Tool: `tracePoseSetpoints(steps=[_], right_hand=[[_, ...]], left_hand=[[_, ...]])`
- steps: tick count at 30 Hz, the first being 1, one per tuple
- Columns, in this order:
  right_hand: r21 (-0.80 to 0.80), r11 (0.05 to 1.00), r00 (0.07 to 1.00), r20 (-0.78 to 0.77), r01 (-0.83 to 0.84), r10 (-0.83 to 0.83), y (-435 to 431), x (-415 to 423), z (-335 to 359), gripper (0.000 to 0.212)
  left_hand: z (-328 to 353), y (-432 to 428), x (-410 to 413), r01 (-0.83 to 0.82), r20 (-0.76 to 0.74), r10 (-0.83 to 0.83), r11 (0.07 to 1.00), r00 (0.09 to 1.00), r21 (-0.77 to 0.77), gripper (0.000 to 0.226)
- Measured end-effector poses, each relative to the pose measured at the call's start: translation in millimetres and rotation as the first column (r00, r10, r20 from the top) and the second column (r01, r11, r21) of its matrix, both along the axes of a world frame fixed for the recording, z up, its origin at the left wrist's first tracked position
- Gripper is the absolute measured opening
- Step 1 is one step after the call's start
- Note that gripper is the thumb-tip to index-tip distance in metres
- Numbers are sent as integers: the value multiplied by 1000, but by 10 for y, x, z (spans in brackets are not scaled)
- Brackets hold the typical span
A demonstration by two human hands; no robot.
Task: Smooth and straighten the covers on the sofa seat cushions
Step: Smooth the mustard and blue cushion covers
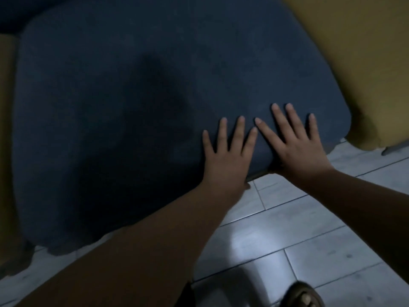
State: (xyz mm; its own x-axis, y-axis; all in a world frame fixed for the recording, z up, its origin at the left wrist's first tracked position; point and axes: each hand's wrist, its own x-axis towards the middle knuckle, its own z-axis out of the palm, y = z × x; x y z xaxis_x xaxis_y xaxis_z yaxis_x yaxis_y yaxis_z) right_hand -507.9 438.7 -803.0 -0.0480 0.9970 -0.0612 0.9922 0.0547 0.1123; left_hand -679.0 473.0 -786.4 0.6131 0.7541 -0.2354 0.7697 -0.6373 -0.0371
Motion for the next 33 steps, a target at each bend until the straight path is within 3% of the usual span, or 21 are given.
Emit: tracePoseSetpoints(steps=[8,10,14,16,19,22,28,33], right_hand=[[-237,971,998,56,20,-7,420,150,-99,104],[-212,977,999,53,15,-3,376,168,-95,103],[-65,996,997,-43,-66,63,177,356,-57,125],[-9,996,990,-108,-91,89,108,532,-22,123],[23,999,984,-172,46,-41,-28,844,-36,114],[-107,987,972,-193,116,-136,-65,1173,-68,110],[-496,867,946,-257,48,-199,379,1253,-15,97],[-505,862,921,-355,-47,-158,316,1410,79,96]], left_hand=[[-213,377,448,38,-233,-30,999,972,33,108],[-191,336,481,19,-244,-12,1000,970,25,111],[-7,148,391,-19,-174,22,1000,984,17,121],[85,126,420,-51,-159,49,999,986,-12,118],[137,105,768,-74,-105,69,996,992,-46,114],[94,135,1323,-65,-112,55,994,992,-83,115],[-62,529,1842,-223,-396,138,958,908,-179,126],[1,473,1810,-245,-402,144,946,904,-213,128]])
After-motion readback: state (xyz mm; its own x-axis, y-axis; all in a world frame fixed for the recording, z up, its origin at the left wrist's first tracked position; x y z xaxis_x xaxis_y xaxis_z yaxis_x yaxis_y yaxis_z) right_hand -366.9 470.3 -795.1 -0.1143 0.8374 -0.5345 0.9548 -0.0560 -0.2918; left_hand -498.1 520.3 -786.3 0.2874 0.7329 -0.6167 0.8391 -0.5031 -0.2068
